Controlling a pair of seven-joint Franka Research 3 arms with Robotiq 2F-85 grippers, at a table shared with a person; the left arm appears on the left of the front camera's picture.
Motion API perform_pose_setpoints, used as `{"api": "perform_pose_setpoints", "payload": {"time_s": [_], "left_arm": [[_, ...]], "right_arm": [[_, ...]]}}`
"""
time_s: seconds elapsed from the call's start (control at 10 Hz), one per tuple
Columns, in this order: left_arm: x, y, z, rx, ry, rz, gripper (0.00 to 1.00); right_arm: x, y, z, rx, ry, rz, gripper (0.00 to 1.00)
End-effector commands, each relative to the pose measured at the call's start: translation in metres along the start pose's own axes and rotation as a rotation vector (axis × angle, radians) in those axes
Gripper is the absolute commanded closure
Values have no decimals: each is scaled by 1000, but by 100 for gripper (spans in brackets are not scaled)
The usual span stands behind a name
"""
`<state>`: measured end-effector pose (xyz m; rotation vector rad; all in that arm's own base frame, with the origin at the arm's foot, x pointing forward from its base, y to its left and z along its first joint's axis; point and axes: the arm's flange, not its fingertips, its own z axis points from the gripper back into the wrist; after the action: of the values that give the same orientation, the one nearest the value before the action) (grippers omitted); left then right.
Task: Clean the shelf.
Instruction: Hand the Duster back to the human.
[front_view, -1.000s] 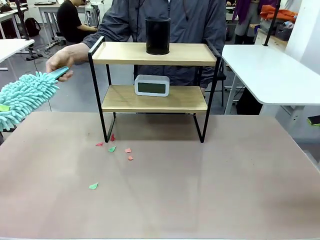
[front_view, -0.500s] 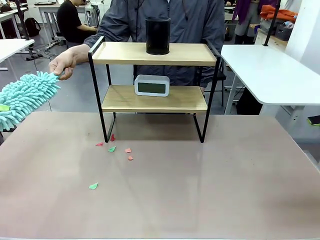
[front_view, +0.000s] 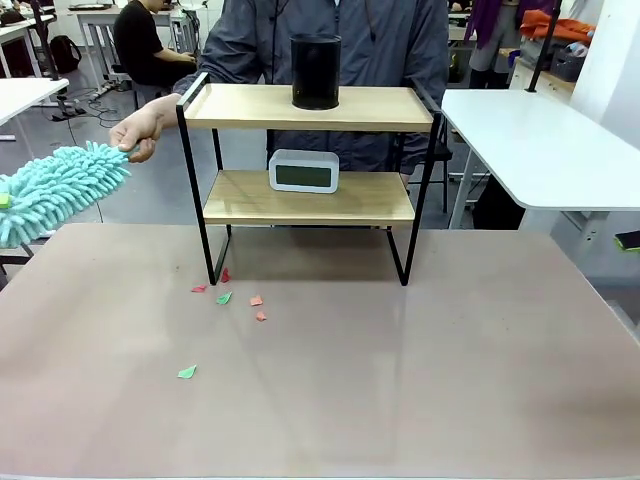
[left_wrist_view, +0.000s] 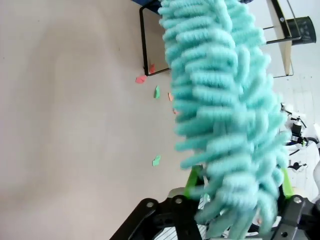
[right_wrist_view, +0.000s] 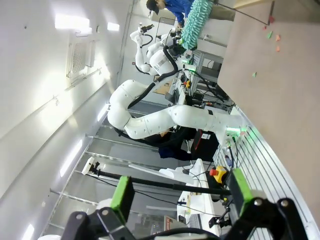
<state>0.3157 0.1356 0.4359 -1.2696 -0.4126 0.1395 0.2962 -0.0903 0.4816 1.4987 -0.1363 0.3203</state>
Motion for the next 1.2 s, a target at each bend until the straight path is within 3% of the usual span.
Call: {"api": "perform_pose_setpoints", "payload": {"time_s": [0.0, 0.4, 0.6, 0.7, 0.8, 0.9, 1.1], "left_arm": [[-17, -11, -1, -45, 29, -26, 0], [-33, -33, -59, -185, 223, -53, 0], [-41, -42, -120, -216, 371, -43, 0], [-49, -43, -152, -235, 430, -24, 0], [-59, -43, -179, -226, 459, -30, 0], [-70, -39, -202, -224, 466, -20, 0], [-76, -27, -208, -249, 438, 43, 0]], "right_arm": [[-2, 1, 5, -6, 22, 16, 0], [-2, 1, 5, -6, 22, 16, 0], [0, 0, 0, 0, 0, 0, 0], [14, -18, -40, 4, 67, -66, 0], [27, -34, -80, 6, 58, -71, 0], [33, -50, -123, -14, -13, -92, 0], [27, -67, -158, 53, -31, -190, 0]]}}
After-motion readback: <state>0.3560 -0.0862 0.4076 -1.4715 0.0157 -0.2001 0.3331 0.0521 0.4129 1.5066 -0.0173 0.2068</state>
